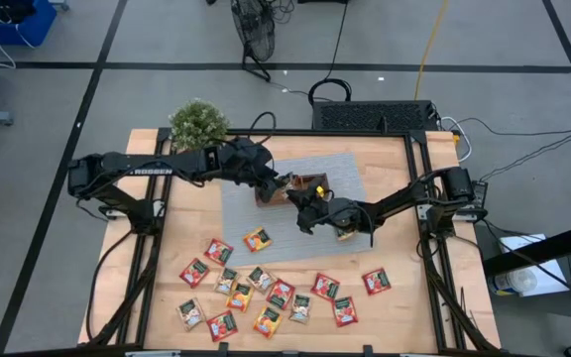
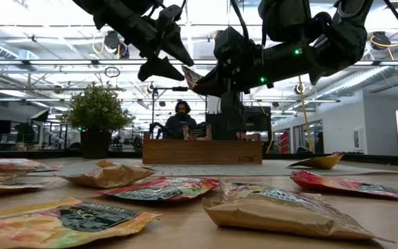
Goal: Pick & Place Tea
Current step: Put the brown tea bag into the middle section of the wooden organizer
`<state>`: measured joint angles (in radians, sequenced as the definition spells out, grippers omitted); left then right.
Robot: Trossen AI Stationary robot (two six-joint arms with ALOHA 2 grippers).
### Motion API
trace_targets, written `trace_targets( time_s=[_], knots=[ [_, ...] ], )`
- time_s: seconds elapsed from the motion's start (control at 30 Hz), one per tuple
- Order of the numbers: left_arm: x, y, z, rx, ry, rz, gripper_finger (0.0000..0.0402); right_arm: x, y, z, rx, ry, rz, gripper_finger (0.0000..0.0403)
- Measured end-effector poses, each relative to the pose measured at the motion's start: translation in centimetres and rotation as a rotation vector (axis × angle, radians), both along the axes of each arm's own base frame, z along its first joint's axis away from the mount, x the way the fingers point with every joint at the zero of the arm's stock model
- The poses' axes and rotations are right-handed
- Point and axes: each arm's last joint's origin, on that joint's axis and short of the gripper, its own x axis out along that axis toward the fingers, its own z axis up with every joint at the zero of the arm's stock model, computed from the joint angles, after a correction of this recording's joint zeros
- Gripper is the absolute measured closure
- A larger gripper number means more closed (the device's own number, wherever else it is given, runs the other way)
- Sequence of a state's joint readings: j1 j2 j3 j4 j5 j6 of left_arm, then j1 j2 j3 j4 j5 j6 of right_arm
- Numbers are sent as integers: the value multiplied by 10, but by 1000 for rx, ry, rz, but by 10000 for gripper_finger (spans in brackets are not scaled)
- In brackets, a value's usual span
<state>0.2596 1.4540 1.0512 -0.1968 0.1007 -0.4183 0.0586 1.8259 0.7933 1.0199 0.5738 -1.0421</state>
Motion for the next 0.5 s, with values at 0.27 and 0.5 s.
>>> trace_targets(
  time_s=[0.27, 0.5],
  knots=[
    [1, 2, -5, -24, 21, 45, 176, 1, 1, 3, -10, -21, 57, 392],
    [1, 3, -4, -29, 16, 51, 202, 1, 1, 3, -7, -21, 55, 392]
  ],
)
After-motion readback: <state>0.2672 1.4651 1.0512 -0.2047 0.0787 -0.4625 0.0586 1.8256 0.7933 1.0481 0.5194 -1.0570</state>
